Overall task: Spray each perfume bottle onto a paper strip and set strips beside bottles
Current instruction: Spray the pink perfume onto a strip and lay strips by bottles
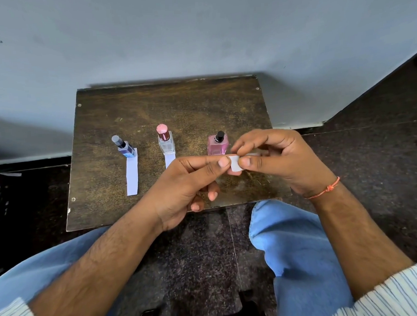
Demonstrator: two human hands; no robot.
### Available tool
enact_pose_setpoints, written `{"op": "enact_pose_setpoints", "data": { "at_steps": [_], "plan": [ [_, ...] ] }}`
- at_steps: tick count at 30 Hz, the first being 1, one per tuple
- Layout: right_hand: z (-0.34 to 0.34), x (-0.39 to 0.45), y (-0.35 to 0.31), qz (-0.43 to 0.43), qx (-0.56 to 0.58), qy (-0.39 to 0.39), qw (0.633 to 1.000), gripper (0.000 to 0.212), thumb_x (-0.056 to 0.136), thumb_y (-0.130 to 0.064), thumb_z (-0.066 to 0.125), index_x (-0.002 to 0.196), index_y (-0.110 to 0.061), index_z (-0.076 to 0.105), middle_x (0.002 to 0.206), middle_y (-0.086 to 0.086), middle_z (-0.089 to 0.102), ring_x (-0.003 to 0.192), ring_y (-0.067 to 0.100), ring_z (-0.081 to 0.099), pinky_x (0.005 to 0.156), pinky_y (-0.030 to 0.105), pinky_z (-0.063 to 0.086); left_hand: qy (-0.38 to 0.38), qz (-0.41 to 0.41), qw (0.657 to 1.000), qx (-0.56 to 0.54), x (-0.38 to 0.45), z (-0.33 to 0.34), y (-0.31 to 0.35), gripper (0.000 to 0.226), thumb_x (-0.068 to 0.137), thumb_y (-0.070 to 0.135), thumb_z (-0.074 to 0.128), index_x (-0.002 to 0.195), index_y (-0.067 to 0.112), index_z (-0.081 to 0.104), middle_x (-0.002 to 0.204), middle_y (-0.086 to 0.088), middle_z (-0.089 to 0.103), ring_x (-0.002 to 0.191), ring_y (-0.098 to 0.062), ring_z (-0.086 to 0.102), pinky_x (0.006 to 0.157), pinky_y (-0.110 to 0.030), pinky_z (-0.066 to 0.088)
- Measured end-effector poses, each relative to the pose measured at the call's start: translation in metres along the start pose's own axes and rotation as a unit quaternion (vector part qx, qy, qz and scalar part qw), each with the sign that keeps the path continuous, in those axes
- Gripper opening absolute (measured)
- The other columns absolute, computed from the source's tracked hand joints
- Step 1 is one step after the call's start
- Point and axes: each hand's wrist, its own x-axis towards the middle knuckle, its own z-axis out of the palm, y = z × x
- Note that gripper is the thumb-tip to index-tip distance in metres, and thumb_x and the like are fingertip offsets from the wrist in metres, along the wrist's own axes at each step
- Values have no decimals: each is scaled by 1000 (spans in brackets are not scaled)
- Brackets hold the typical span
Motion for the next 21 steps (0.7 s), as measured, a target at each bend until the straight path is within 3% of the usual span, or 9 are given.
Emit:
{"op": "enact_pose_setpoints", "data": {
  "at_steps": [3,7,10,13,15,18,21],
  "plan": [
    [-1,0,4,-24,-47,19,998,17,81,-34,93,95,-31,85,121,9,71,117,26,67,86,59,53,7,-3,1000,-9,0,1,0,37,78,44,78,107,22,86,114,-4,81,55,-8,50,34,-14,26],
    [-2,2,7,-34,-79,38,996,21,80,-49,91,95,-36,84,110,16,63,104,43,59,78,60,48,13,-3,1000,-12,1,2,-1,39,80,44,77,107,18,86,115,-2,80,54,-7,49,34,-14,24],
    [-2,1,6,-46,-79,36,995,19,81,-36,93,95,-30,83,98,13,67,87,36,61,75,53,48,8,-1,1000,-22,2,1,-3,37,85,44,81,109,15,85,119,-2,79,55,-7,48,34,-14,23],
    [-1,0,3,-42,-71,35,996,16,81,-25,90,93,-22,81,90,5,71,78,16,60,72,32,49,4,1,999,-35,2,1,-4,34,86,43,79,107,17,85,120,-1,79,54,-7,48,33,-13,23],
    [-1,0,2,-47,-76,40,995,16,81,-23,89,94,-19,81,89,4,70,77,11,58,71,26,47,8,2,999,-39,2,1,-3,38,84,42,75,109,15,84,121,-2,79,53,-7,47,33,-13,23],
    [1,0,2,-55,-96,46,993,16,82,-16,90,95,-16,81,88,8,73,74,18,58,68,32,47,21,9,999,-31,4,1,-4,40,83,42,75,111,14,84,121,-1,79,52,-7,47,33,-13,24],
    [3,-1,0,-27,-85,43,995,15,82,-13,91,95,-13,83,86,1,80,75,20,68,71,36,55,49,23,998,8,5,-1,-7,37,90,37,74,115,11,83,115,0,81,52,-7,46,35,-14,26]
  ]
}}
